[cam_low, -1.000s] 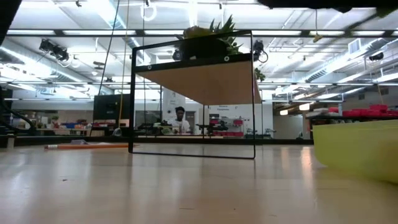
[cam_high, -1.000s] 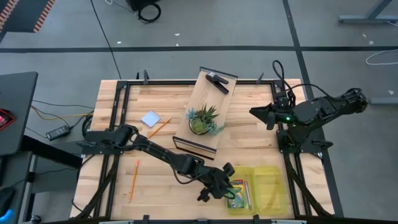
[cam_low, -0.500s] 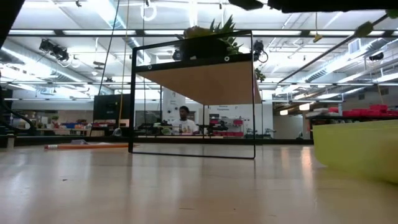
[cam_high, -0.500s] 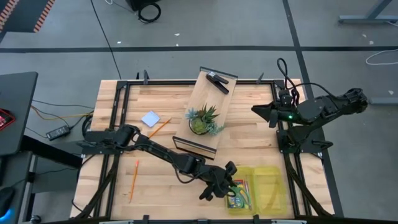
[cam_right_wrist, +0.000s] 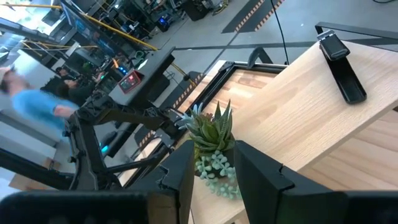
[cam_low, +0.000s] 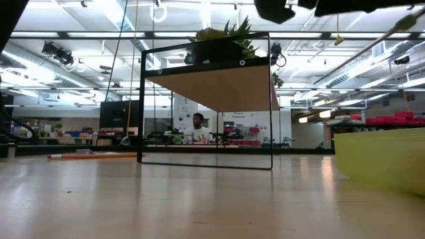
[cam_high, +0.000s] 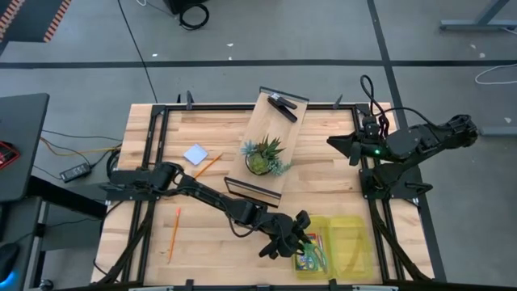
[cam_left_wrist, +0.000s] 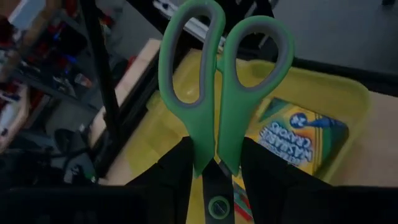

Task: Pack school essentials
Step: Put the green scissor into the yellow supply box

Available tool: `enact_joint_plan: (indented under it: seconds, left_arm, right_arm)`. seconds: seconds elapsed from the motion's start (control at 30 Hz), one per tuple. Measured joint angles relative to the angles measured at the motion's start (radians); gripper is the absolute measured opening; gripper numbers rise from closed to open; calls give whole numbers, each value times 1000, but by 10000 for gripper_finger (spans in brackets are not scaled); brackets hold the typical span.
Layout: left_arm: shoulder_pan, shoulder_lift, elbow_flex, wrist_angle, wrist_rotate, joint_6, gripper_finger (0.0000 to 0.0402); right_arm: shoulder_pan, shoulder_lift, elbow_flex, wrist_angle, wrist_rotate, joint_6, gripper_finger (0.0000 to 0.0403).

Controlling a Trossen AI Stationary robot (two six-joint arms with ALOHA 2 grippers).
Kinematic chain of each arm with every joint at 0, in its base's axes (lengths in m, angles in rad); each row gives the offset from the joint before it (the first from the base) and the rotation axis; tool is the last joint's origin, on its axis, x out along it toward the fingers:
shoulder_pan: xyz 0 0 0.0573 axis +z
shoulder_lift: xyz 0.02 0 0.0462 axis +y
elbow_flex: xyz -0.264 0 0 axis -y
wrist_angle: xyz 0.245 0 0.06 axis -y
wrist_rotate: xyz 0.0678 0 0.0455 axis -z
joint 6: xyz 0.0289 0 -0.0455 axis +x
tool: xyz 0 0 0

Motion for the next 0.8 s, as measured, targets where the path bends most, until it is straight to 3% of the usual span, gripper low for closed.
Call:
enact_joint_plan:
  seconds: [0.4, 0.8]
  left_arm:
    - [14, 53, 1, 143, 68, 53, 122]
    - [27, 66, -6, 131, 108, 125, 121]
  right_arm:
    - [0, 0, 0, 0, 6, 9, 119]
    - [0, 2, 0, 0, 16, 12, 119]
